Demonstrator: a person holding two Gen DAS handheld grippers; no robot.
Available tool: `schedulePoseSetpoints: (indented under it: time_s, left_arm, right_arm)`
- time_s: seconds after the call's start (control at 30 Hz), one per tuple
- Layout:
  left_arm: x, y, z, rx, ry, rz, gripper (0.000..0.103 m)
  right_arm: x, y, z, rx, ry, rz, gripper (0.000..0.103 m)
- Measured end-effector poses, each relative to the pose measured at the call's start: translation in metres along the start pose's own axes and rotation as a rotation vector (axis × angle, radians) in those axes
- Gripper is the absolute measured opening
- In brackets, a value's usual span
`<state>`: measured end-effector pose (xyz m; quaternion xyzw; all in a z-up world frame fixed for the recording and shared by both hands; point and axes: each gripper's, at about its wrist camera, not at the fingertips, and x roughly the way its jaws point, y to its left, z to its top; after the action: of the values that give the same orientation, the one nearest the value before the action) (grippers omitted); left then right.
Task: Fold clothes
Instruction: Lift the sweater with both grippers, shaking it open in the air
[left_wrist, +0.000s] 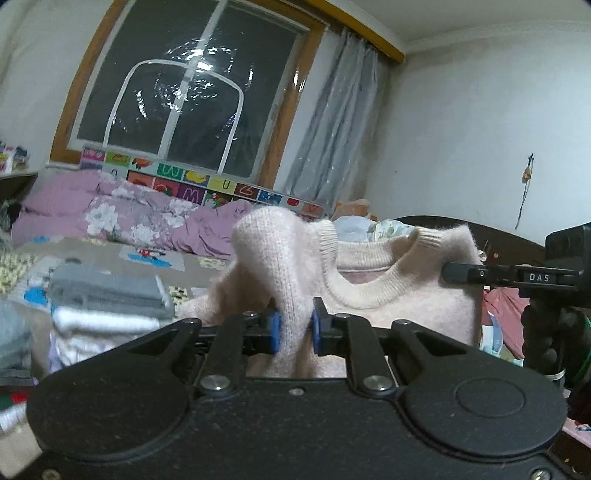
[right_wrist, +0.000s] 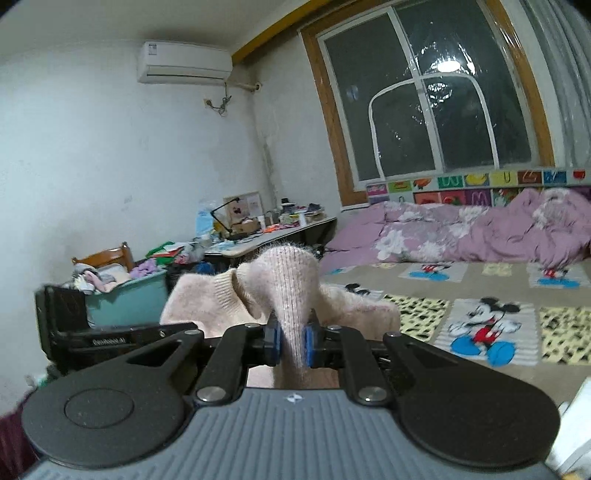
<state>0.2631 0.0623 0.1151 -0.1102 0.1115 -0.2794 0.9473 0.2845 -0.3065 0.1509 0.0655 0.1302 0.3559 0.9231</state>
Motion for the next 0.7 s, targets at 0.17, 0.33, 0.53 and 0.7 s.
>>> schedulePoseSetpoints:
  time_s: [0.17,0.33,0.53,0.7]
  left_arm:
    - [0.025,0.002,0.035,-0.005,0.005,0.022,0.013]
    - [0.049,0.000,0.064,0.036,-0.008,0.055,0.013]
    - [0.085,0.006,0.088,0.076,-0.036,0.111,0.013]
    - [0.120,0.011,0.095,0.100,-0.058,0.149,0.013]
  right_arm:
    - [0.013,-0.022,0.032,0.010,-0.030,-0.032,0.014]
    - [0.025,-0.041,0.056,0.012,-0.053,-0.053,0.013]
    - [0.048,-0.063,0.082,-0.010,-0.084,-0.086,0.013]
    - [0.077,-0.081,0.099,-0.068,-0.106,-0.143,0.013]
